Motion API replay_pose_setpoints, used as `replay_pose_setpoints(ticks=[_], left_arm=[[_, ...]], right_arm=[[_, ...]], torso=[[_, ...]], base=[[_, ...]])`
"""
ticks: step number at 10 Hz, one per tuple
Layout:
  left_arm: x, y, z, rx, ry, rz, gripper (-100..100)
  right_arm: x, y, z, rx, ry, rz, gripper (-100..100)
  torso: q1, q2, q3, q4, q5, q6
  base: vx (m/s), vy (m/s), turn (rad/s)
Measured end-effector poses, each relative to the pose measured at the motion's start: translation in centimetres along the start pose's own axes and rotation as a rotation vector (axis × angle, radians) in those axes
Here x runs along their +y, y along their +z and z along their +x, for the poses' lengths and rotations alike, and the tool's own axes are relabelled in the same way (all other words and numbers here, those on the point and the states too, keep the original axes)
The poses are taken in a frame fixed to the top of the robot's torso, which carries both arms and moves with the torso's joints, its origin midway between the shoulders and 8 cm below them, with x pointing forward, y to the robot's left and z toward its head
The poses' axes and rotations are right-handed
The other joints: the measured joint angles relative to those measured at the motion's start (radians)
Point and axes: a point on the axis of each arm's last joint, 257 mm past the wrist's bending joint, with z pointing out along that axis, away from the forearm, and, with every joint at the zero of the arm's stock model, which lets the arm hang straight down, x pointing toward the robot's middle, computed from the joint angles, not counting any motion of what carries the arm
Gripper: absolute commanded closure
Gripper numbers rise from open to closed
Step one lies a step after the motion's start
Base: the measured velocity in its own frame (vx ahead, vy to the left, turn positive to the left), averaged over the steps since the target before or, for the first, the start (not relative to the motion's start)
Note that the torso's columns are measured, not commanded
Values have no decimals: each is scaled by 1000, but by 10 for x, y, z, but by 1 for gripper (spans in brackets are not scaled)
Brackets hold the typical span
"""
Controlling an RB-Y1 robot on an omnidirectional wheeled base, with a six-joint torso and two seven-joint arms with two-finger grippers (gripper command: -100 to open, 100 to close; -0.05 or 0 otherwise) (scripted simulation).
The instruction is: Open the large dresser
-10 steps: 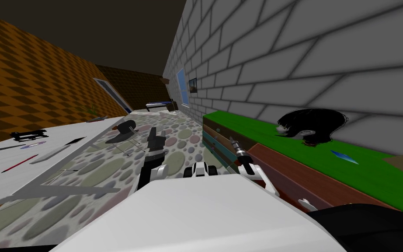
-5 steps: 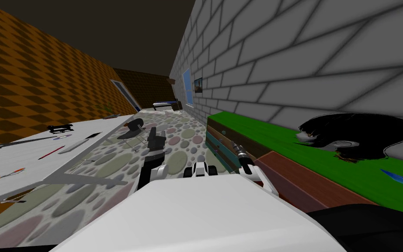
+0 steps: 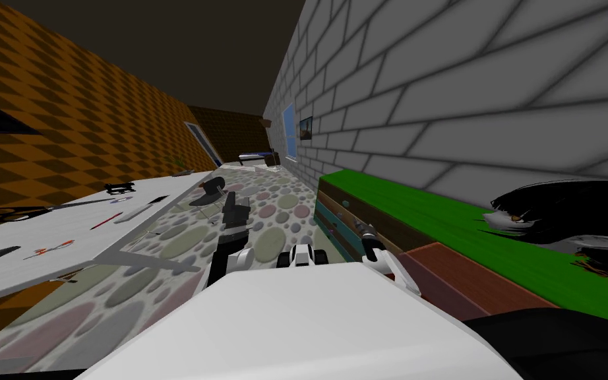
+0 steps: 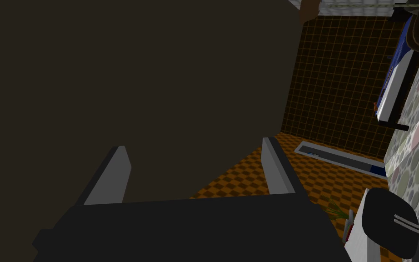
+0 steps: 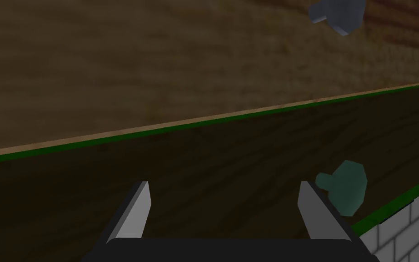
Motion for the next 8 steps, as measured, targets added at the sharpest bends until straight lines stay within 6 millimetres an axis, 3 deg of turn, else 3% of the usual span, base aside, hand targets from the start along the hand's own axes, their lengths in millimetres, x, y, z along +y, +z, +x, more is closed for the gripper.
replay_pose_setpoints(ticks=[8], left_arm=[[0, 0, 0, 0, 0, 0, 0]], right_arm=[[-75, 0, 25, 64, -306, 221, -100]], torso=[[-2, -5, -2, -1, -2, -3]], base=[[29, 33, 98]])
